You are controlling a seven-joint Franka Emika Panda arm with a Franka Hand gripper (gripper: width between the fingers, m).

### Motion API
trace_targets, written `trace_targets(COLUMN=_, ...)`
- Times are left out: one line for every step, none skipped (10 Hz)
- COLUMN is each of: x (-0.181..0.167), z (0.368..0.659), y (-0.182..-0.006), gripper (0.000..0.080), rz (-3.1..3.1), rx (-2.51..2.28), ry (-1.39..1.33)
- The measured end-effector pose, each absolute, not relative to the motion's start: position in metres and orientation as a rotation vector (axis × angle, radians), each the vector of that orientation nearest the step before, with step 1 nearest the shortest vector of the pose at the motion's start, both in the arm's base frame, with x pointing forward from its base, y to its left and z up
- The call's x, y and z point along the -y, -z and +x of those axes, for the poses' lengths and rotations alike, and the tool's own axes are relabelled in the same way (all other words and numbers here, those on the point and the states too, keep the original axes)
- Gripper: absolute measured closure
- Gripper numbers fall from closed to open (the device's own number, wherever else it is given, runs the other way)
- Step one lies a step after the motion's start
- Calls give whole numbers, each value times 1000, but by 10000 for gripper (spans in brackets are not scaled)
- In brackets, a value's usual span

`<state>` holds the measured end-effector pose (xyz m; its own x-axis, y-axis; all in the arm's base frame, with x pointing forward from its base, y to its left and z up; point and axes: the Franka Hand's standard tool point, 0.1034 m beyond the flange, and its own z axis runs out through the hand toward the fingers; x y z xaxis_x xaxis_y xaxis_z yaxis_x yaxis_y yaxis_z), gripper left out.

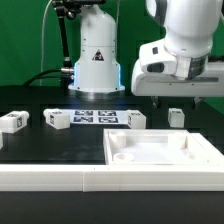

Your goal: Assemble one leg

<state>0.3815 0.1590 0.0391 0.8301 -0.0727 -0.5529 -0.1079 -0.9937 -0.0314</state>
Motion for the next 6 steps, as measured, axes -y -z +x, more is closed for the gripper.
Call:
trace_targets(x=-162, z=378, y=-35, gripper=151, rz=-2932, rx=-137, ry=-947)
trace_targets(x=-164, z=371, y=-34, gripper=151, rz=-2897, rx=-124, ry=-1069)
trace_targets(x=-167, z=372, y=-31, gripper=151, rz=-2858, rx=-111, ry=-1173)
trace_targets(x=-168, z=373, y=-27, gripper=151, rz=-2832, rx=-106, ry=-1230)
trace_targets(x=-166, z=368, y=-26, gripper=151, rz=-2781, rx=-89, ry=-1343)
trace_targets(x=-165, z=366, y=-22, gripper=151, rz=-2737, rx=-89, ry=-1430)
